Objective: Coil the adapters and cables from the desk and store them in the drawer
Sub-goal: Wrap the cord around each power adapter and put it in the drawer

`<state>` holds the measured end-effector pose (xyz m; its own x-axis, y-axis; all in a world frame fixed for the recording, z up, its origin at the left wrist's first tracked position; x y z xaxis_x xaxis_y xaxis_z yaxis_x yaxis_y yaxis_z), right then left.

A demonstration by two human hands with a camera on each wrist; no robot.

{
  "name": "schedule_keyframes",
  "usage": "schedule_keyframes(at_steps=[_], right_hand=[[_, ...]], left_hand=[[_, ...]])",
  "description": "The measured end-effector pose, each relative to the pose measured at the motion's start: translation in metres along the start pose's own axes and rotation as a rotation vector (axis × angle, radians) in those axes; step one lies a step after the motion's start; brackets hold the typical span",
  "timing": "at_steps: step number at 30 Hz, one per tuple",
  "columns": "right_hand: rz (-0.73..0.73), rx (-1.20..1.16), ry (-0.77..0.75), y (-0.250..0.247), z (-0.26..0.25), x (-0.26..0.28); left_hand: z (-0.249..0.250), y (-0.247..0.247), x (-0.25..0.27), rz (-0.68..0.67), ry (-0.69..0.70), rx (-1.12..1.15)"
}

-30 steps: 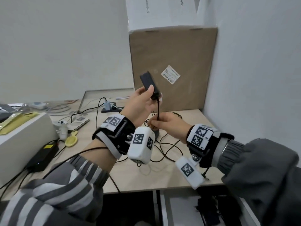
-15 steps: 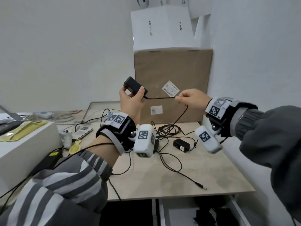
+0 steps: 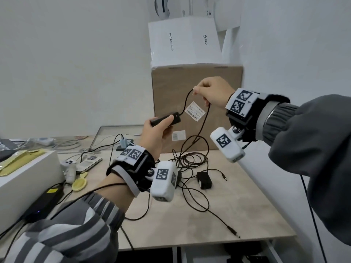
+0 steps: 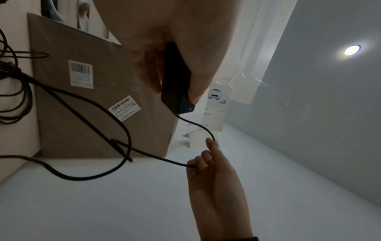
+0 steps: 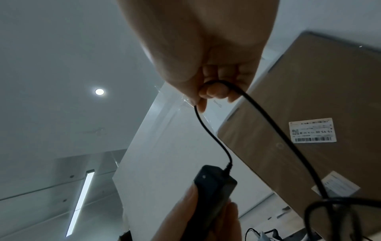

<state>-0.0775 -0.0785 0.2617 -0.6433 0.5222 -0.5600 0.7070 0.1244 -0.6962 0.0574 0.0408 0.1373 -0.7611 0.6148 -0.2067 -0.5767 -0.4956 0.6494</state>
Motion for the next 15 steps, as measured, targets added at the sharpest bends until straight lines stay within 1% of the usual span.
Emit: schedule_keyframes(at_steps=[2,4,7,9,11,15], right_hand=[[-0.028,-0.015,0.003,0.003,0.007,0.001],[-0.111,-0.018,0.019,0.011,0.015,0.004],[-0.207,-0.095,0.088,0.027,0.033,0.011],[-0.28,-0.105,0.152,0.04,0.049,0.018],[-0.404,-0.091,0.179,0.056,0.068,0.031],[-0.689,0.086,0.093,0.095,0.099,0.076]], left_hand=[[-0.002,-0.001,-0.002,0.004,-0.02,-0.008],[-0.004,-0.002,-0.005,0.005,-0.035,0.016],[-0.008,-0.006,-0.008,0.028,-0.066,0.088],[-0.009,-0.01,-0.01,0.048,-0.065,0.141],[-0.006,-0.016,-0.013,0.076,-0.031,0.208],[0.005,-0.022,-0.016,0.063,0.05,0.265]])
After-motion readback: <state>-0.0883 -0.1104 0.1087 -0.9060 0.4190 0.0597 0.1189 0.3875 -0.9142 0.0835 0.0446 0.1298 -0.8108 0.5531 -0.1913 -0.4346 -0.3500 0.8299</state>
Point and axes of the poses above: each hand's wrist, its own x-axis away from the middle knuckle, its own y-axis out of the palm, z = x × y, the point moved 4 cm from there along -x, towards the middle knuckle, and after that the axes turned 14 degrees about x, right-handed, at the moved point
